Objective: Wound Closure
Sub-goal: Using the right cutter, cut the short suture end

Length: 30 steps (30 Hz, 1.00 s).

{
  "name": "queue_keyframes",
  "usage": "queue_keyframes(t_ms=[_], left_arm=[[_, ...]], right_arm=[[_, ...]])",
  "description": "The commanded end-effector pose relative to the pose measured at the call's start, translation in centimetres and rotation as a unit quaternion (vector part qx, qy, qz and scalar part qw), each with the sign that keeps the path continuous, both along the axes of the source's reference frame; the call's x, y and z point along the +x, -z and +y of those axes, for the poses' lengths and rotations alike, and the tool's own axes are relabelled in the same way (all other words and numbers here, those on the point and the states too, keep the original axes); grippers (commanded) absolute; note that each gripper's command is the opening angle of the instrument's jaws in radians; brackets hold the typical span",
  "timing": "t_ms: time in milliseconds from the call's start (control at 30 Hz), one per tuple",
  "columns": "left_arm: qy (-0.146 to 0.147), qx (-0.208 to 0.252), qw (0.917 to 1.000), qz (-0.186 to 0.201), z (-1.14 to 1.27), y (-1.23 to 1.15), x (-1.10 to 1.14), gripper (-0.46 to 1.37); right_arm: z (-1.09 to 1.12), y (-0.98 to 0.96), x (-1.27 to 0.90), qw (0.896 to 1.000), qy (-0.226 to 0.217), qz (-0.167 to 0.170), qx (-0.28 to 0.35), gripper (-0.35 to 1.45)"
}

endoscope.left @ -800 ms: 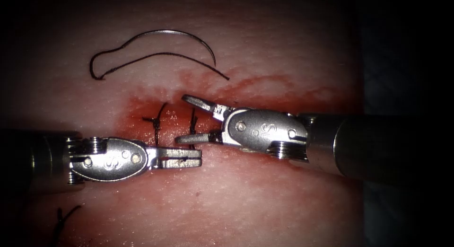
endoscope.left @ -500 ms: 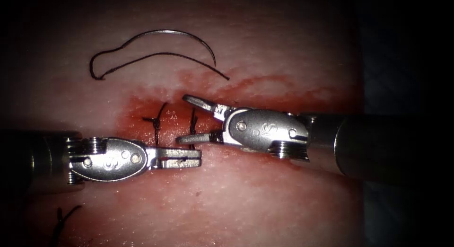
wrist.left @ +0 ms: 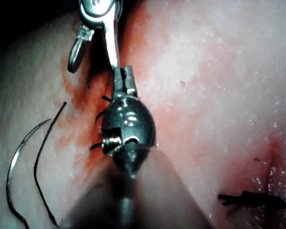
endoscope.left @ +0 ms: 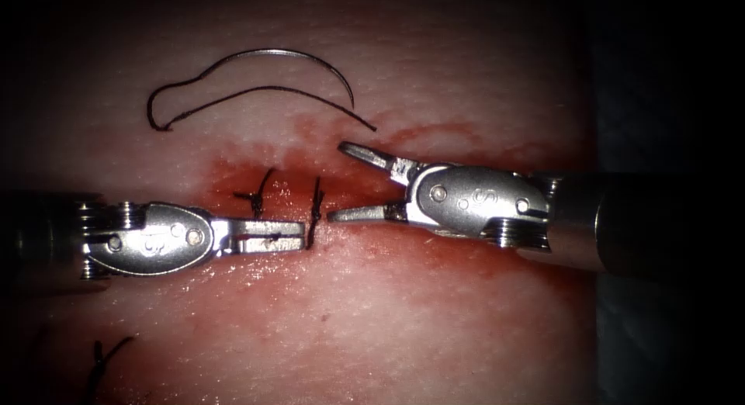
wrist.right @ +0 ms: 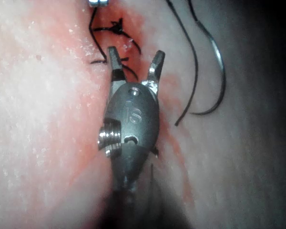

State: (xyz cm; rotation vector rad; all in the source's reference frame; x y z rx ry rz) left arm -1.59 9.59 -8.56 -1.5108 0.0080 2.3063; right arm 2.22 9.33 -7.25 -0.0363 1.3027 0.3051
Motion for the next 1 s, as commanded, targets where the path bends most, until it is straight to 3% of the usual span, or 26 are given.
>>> queue_keyframes(t_ms=[33, 200, 433, 1000], left_arm=[[0.0, 0.0, 1.0, 0.002, 0.02, 0.01, 0.01, -0.35], [0.003, -0.006, 0.9999, 0.008, 0.07, 0.04, 0.04, -0.35], [0.005, -0.007, 0.9999, 0.01, 0.11, 0.05, 0.04, -0.35], [0.003, -0.012, 0.9998, 0.014, 0.06, 0.13, -0.03, -0.35]], right_arm=[[0.0, 0.01, -0.03, 1.0, 0.011, 0.004, 0.002, 1.1], [-0.08, 0.03, -0.09, 0.999, 0.045, 0.013, -0.002, 1.14], [-0.28, -0.05, 0.08, 0.996, 0.081, 0.024, -0.012, 1.12], [-0.32, -0.19, 0.52, 0.997, 0.06, 0.019, -0.034, 1.11]])
